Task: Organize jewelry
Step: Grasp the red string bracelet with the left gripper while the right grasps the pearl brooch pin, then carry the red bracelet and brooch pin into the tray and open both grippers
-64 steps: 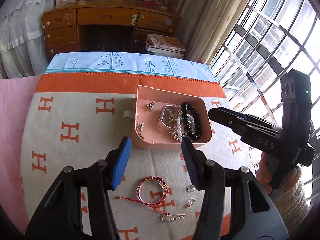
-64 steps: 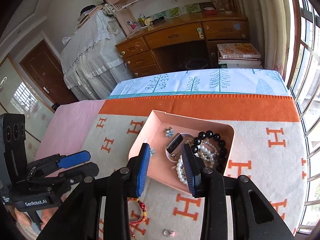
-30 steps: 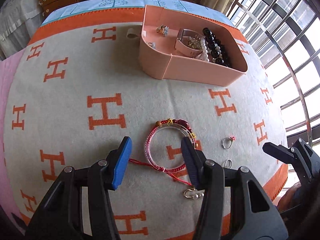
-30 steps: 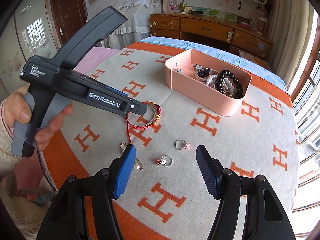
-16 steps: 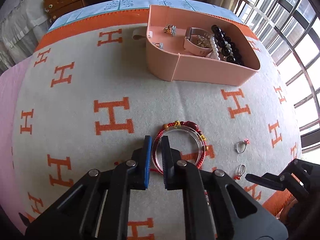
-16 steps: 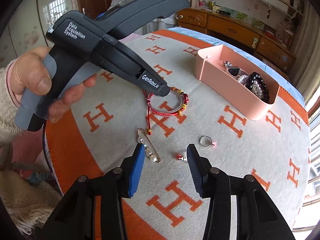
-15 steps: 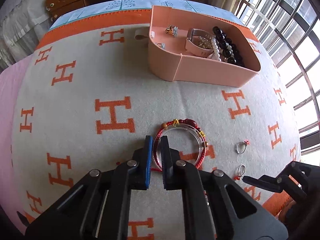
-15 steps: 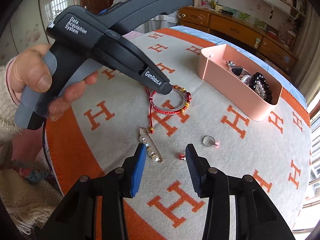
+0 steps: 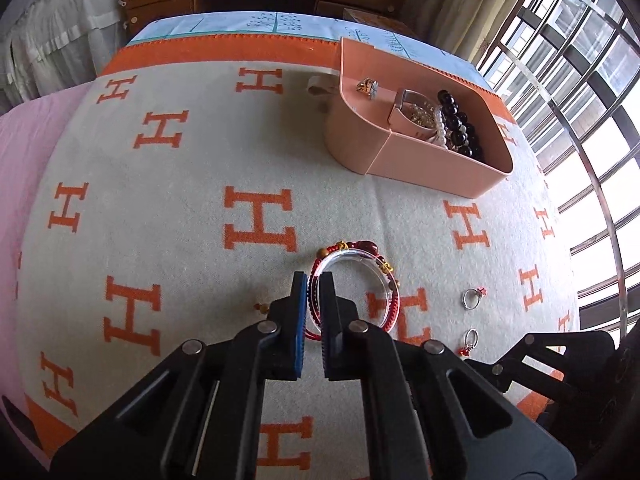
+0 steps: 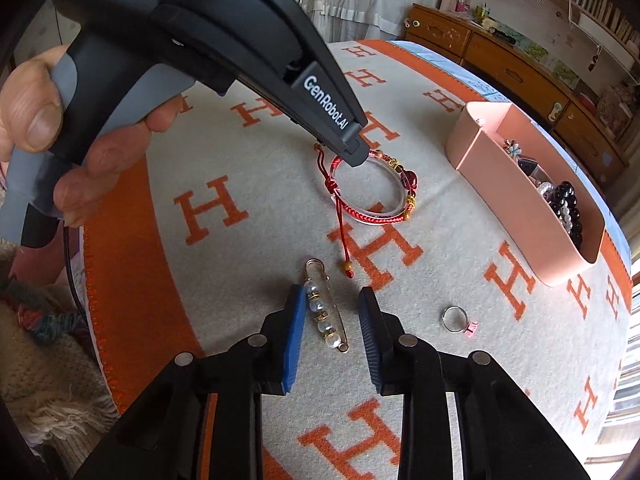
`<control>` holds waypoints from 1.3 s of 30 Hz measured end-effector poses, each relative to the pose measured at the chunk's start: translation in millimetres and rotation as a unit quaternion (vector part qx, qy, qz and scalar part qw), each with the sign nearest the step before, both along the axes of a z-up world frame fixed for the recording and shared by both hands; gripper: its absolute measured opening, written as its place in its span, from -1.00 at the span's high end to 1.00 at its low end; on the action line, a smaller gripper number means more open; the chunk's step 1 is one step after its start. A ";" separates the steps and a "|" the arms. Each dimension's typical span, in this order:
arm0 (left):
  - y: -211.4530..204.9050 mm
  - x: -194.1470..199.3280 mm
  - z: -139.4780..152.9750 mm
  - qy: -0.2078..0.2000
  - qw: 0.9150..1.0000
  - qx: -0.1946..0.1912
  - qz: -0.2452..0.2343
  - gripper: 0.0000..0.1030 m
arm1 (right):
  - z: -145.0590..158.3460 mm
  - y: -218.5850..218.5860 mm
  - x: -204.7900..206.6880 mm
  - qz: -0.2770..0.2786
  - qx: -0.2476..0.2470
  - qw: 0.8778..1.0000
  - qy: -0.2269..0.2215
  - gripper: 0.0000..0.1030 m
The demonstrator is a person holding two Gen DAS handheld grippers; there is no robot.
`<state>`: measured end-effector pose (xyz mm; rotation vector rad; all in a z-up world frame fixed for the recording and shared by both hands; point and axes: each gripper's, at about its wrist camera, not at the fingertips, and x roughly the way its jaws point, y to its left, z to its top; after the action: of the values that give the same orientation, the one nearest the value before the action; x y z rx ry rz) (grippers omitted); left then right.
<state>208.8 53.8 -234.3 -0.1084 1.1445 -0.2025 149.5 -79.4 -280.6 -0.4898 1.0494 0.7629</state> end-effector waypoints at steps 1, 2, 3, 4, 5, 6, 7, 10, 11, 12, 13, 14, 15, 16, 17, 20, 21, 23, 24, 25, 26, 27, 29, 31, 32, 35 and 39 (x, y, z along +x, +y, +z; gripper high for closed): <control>1.0 -1.3 3.0 -0.003 1.000 -0.002 -0.001 0.92 | -0.2 0.4 2.7 -0.003 0.001 1.000 0.004 0.69; 1.7 -2.7 6.2 -0.006 1.000 -0.004 -0.002 0.92 | -0.2 0.4 6.1 -0.009 0.001 1.000 0.007 0.76; 2.3 -4.3 9.7 -0.010 1.000 -0.005 -0.001 0.92 | -0.1 -0.3 10.0 -0.015 0.003 1.000 0.011 0.80; 2.6 -5.6 13.7 -0.014 1.000 -0.006 -0.001 0.92 | 0.1 -1.9 14.5 -0.021 0.008 1.000 0.019 0.85; 3.5 -6.6 17.4 -0.017 1.000 -0.009 -0.001 0.92 | 0.7 -4.3 19.6 -0.029 0.015 0.999 0.029 0.85; 4.8 -8.4 20.9 -0.020 1.000 -0.010 0.000 0.92 | 1.2 -7.2 25.5 -0.038 0.022 0.998 0.038 0.85; 6.0 -9.3 24.5 -0.024 1.000 -0.011 0.000 0.92 | 2.1 -10.2 30.4 -0.048 0.027 0.997 0.044 0.85; 8.6 -13.7 36.7 -0.034 0.999 -0.009 -0.001 0.92 | 9.0 -22.1 42.7 -0.075 0.053 0.994 0.058 0.85; 9.0 -14.4 41.2 -0.037 0.999 -0.008 -0.003 0.92 | 13.9 -26.3 45.9 -0.084 0.062 0.993 0.058 0.85; 9.3 -14.7 46.2 -0.042 0.999 -0.007 -0.004 0.92 | 19.6 -30.8 48.9 -0.091 0.072 0.992 0.058 0.86; 9.9 -14.1 51.5 -0.046 0.999 -0.006 -0.004 0.92 | 26.0 -35.1 53.3 -0.100 0.081 0.990 0.058 0.85; 10.4 -14.1 57.5 -0.051 0.999 -0.006 -0.005 0.92 | 33.6 -39.5 55.7 -0.109 0.090 0.988 0.056 0.85; 11.0 -13.7 63.9 -0.055 0.998 -0.006 -0.006 0.92 | 41.3 -43.6 58.3 -0.119 0.096 0.987 0.055 0.85; 11.3 -12.8 71.2 -0.060 0.998 -0.006 -0.006 0.92 | 49.4 -48.1 62.5 -0.130 0.103 0.985 0.054 0.85; 11.8 -11.9 78.5 -0.065 0.998 -0.006 -0.007 0.92 | 59.3 -51.1 57.9 -0.143 0.112 0.982 0.052 0.85; 11.3 -6.6 102.4 -0.085 0.996 0.003 -0.009 0.92 | 89.2 -67.7 67.6 -0.184 0.139 0.972 0.043 0.85; 10.4 -4.2 110.1 -0.091 0.996 0.006 -0.010 0.92 | 99.2 -73.9 73.8 -0.195 0.149 0.969 0.038 0.85; 7.8 3.9 124.3 -0.100 0.995 0.011 -0.012 0.92 | 120.3 -88.0 85.4 -0.218 0.161 0.962 0.020 0.85; 6.0 7.4 130.2 -0.104 0.994 0.013 -0.013 0.92 | 131.3 -92.8 86.8 -0.228 0.169 0.959 0.015 0.85; 3.4 12.8 135.9 -0.107 0.994 0.016 -0.014 0.92 | 141.9 -99.0 91.4 -0.237 0.177 0.955 0.011 0.85; 0.4 17.0 140.9 -0.109 0.994 0.017 -0.016 0.92 | 150.8 -104.7 95.9 -0.245 0.184 0.952 0.006 0.85; -2.7 21.6 145.5 -0.111 0.994 0.017 -0.017 0.92 | 161.0 -110.9 103.3 -0.252 0.189 0.949 0.001 0.85; -10.2 33.6 152.7 -0.110 0.994 0.014 -0.021 0.92 | 176.3 -116.9 117.4 -0.265 0.197 0.944 -0.007 0.85; -17.9 46.1 156.1 -0.106 0.994 0.007 -0.025 0.92 | 187.5 -121.7 133.1 -0.277 0.211 0.937 -0.004 0.85; -21.7 52.6 156.0 -0.103 0.994 0.003 -0.026 0.92 | 190.7 -124.8 140.9 -0.286 0.219 0.933 0.000 0.85; -34.3 73.4 148.5 -0.092 0.995 -0.007 -0.029 0.92 | 198.0 -129.3 165.8 -0.308 0.240 0.921 0.013 0.85; -51.0 100.9 121.4 -0.075 0.997 -0.014 -0.029 0.92 | 190.8 -126.9 193.9 -0.329 0.245 0.912 0.028 0.85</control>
<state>309.7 2.8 -112.9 -0.0830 0.9965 -0.2738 343.4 -206.3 -89.7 0.3177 0.9459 0.4046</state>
